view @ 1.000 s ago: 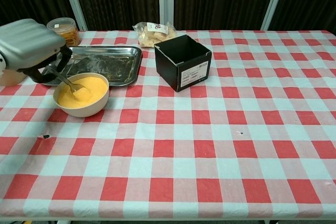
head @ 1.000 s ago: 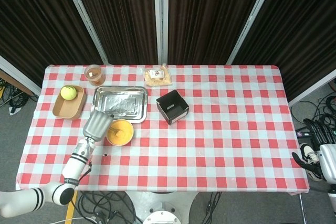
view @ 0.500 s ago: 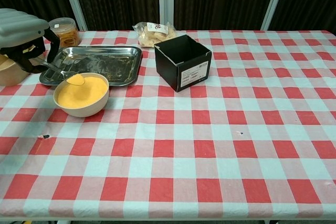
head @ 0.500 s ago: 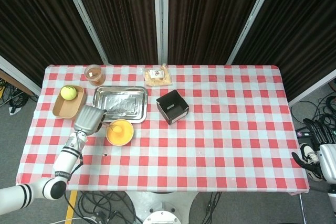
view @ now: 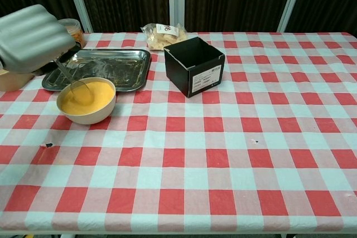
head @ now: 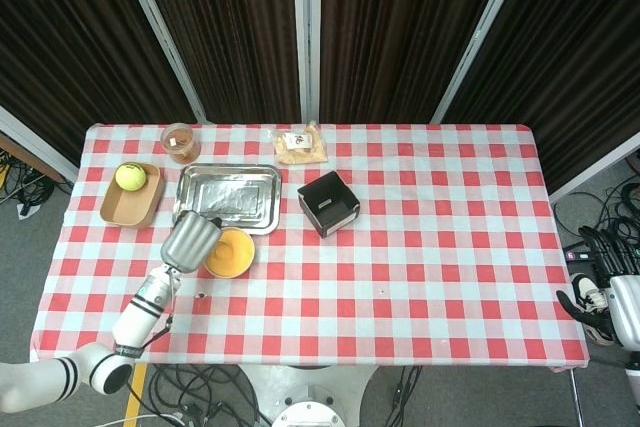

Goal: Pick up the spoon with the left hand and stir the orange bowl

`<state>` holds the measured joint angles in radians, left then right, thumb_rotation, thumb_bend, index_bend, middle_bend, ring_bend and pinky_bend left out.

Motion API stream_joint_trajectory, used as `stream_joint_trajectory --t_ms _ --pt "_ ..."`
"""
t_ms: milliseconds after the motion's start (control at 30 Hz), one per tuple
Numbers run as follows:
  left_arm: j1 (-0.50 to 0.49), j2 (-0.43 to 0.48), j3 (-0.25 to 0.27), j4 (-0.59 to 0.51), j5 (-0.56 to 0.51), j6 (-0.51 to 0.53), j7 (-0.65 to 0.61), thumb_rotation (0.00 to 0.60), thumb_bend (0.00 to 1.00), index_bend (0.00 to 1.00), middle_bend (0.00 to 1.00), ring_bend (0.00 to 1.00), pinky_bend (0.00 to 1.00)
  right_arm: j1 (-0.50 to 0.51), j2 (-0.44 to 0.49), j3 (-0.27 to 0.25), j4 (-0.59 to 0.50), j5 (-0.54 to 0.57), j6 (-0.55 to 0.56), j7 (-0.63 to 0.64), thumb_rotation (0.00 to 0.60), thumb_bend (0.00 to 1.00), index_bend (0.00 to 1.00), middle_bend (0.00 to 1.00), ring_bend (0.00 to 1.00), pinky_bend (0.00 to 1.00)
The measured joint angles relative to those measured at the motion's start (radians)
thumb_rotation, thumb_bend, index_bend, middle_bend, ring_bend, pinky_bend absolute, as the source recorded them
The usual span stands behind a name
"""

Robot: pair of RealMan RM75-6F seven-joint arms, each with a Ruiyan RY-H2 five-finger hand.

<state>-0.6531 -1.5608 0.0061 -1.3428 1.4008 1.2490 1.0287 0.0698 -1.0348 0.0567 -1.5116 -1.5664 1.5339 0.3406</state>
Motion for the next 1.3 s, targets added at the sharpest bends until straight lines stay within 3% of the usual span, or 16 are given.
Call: stream_joint_trajectory --t_ms 300,567,1000,1300 --pt "0.002 -0.046 0.034 0.078 0.127 0.057 0.136 0.6 0.43 0.69 0.95 0.93 1.0 -0.004 0.001 0.0 0.001 -0.001 0.008 0.002 0.6 0.2 0.0 0.08 0.0 0.0" --pt "0.017 -0.041 0.007 0.059 0.155 0.089 0.23 0.6 0.43 0.69 0.96 0.93 1.0 -0.013 0.0 -0.002 0.006 -0.004 0.022 0.008 0.6 0.2 0.0 0.08 0.0 0.0" --pt "0.039 -0.067 -0.044 0.034 0.087 0.049 0.389 0.6 0.43 0.7 0.96 0.93 1.0 -0.013 0.006 -0.002 -0.014 -0.01 0.025 -0.011 0.6 0.2 0.0 0.08 0.0 0.0" --pt "0.051 -0.079 -0.061 0.025 0.048 0.028 0.388 0.6 0.43 0.7 0.96 0.93 1.0 -0.014 0.009 -0.001 -0.02 -0.007 0.024 -0.018 0.6 0.19 0.0 0.08 0.0 0.0"
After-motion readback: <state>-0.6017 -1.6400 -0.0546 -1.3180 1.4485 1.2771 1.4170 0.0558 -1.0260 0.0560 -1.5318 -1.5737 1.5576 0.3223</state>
